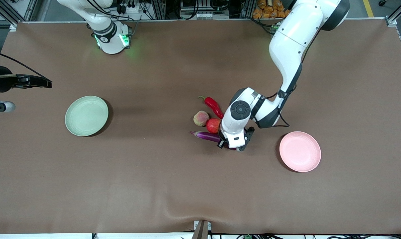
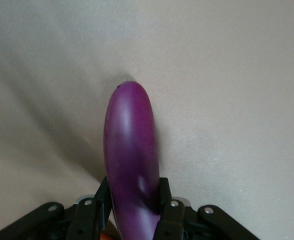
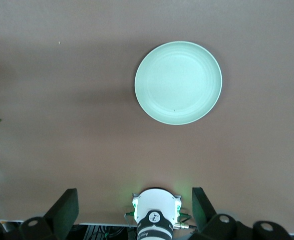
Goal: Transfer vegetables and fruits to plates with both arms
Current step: 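Carry the eggplant to the pink plate while the right gripper reaches out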
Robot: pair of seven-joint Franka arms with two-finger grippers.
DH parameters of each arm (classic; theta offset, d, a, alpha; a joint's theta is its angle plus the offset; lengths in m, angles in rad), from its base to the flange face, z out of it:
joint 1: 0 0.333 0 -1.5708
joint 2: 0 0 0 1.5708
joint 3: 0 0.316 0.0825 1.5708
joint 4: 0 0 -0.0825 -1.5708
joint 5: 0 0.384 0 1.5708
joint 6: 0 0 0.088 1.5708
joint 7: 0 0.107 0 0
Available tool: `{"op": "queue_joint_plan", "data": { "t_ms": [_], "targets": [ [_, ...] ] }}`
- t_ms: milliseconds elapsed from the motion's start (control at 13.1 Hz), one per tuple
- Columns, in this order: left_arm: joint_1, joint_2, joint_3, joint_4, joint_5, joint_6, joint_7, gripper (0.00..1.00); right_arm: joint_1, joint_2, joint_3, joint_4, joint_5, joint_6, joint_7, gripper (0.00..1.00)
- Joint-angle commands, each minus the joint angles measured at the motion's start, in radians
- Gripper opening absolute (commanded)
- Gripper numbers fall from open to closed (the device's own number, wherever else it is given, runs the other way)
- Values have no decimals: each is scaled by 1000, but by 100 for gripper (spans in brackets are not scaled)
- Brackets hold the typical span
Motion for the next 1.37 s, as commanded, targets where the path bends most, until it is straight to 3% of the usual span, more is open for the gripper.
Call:
{"op": "queue_joint_plan", "data": {
  "t_ms": [0, 229, 458, 763, 992, 1298],
  "targets": [
    [0, -36, 20, 65, 103, -18, 37, 0, -10, 10, 2, -6, -7, -23, 3, 100],
    [53, -68, 24, 157, 139, -110, 124, 0, -4, 44, 4, -12, 32, -6, 58, 100],
    [179, -134, 11, 155, 125, -135, 268, 0, 18, 84, 5, -16, 91, 38, 162, 100],
    [292, -205, 11, 147, 51, -368, 651, 0, 90, 122, 4, -16, 272, 75, 442, 100],
    [360, -245, -2, 49, 16, -479, 895, 0, 221, 150, 4, -28, 307, 148, 712, 100],
    [443, -291, -3, -114, 22, -460, 1165, 0, 433, 153, 4, -178, 307, 432, 994, 100]
  ]
}}
